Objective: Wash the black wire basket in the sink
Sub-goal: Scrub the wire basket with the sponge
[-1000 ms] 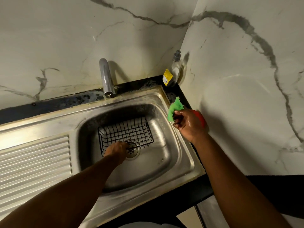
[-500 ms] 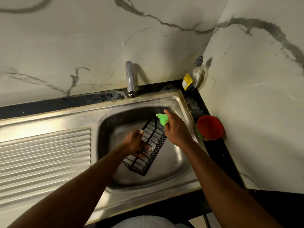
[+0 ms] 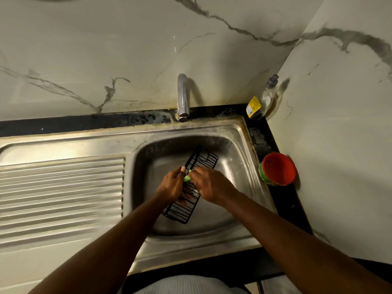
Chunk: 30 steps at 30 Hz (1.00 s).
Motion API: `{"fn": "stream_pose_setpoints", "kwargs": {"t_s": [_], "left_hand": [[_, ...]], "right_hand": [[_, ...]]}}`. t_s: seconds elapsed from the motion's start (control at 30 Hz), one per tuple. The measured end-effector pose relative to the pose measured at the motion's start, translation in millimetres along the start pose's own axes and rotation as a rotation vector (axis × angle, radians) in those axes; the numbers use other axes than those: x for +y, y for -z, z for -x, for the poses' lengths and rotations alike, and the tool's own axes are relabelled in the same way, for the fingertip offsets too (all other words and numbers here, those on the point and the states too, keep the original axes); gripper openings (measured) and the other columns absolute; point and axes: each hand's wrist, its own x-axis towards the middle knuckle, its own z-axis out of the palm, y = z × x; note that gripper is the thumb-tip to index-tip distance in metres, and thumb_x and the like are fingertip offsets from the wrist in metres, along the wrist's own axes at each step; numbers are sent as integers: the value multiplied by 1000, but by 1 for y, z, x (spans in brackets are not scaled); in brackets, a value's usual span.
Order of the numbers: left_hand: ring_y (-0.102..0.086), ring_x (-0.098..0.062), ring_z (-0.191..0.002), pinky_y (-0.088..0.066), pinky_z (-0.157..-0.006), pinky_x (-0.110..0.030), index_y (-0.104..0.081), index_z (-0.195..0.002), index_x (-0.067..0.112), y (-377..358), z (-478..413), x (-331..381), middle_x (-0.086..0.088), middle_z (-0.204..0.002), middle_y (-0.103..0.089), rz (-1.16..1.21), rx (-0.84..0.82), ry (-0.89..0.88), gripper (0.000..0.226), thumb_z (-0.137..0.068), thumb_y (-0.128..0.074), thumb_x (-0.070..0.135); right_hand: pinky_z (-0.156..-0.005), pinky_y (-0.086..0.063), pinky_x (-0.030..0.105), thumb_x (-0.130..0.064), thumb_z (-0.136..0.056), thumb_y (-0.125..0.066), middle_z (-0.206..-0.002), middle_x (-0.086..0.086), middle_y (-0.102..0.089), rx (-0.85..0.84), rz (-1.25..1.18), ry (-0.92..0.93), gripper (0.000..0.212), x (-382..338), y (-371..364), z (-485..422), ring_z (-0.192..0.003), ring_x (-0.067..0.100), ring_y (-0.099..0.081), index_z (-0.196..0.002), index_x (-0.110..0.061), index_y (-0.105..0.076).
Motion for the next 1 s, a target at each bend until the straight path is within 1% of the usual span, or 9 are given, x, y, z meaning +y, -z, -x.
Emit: {"fn": "stream_pose_setpoints", "kwargs": {"t_s": [0.1,0.2,0.27,0.4,0.47,0.63,0.77,0.9,1.0], "left_hand": [[-74,-29,-57,-54,-38,-33,-57,-123,14,-3,5,0,-13,-72,-70,32,-40,1,38,-111,-37,44],[-70,-22,-53,-53,-37,-31,-55,-118,11,-4,7,1,-6,-66,-62,50,-30,26,38,-111,-38,44],[-70,-22,-53,-52,-37,-30,-53,-120,8,-4,9,4,-9,-67,-60,71,-14,38,40,-111,-39,44],[-69,-23,-48,-53,-37,-31,-53,-111,9,2,5,8,-11,-65,-64,18,25,28,38,-111,-37,44],[-68,-23,-48,-56,-41,-35,-55,-106,12,8,4,8,-12,-71,-65,-72,34,-9,38,-111,-37,46],[-73,-32,-56,-61,-49,-47,-58,-103,15,13,7,-3,-14,-76,-68,-178,25,-5,39,-110,-37,47],[-73,-27,-55,-59,-45,-37,-56,-104,16,7,5,2,-14,-75,-68,-192,35,12,39,-110,-36,49],[-74,-27,-57,-61,-50,-40,-56,-110,18,5,-3,1,-17,-77,-70,-108,84,49,37,-109,-38,50],[-76,-31,-63,-64,-62,-52,-56,-103,28,7,-10,-1,-15,-78,-73,-96,137,24,30,-108,-39,52]], "right_hand": [[-66,-50,36,-25,-98,-47,-94,8,-64,39,136,24,24,29,8,-13,-80,25,-62,-109,-11,-64],[-64,-53,37,-21,-96,-46,-96,14,-65,202,182,-350,25,76,24,-26,-81,34,-66,-107,-8,-65],[-68,-53,39,-17,-99,-52,-104,15,-63,153,204,-483,19,90,30,-28,-87,36,-66,-111,-8,-63],[-72,-50,32,-17,-99,-54,-111,12,-64,139,147,-436,27,62,19,-25,-93,29,-65,-125,-12,-61],[-71,-48,25,-15,-98,-58,-110,11,-66,197,123,-470,28,43,12,-22,-92,24,-65,-126,-12,-62],[-75,-47,21,-14,-98,-61,-108,9,-66,234,80,-500,26,30,-3,-5,-91,22,-67,-124,-15,-62],[-79,-48,21,-11,-97,-62,-112,10,-66,264,77,-522,30,32,0,-5,-96,23,-67,-127,-12,-65],[-85,-50,21,-2,-93,-65,-115,11,-67,419,-143,-523,32,28,18,-16,-101,24,-66,-125,-8,-70],[-92,-38,4,4,-87,-62,-115,10,-71,627,-232,-656,39,39,47,-19,-105,20,-63,-122,-10,-73]]}}
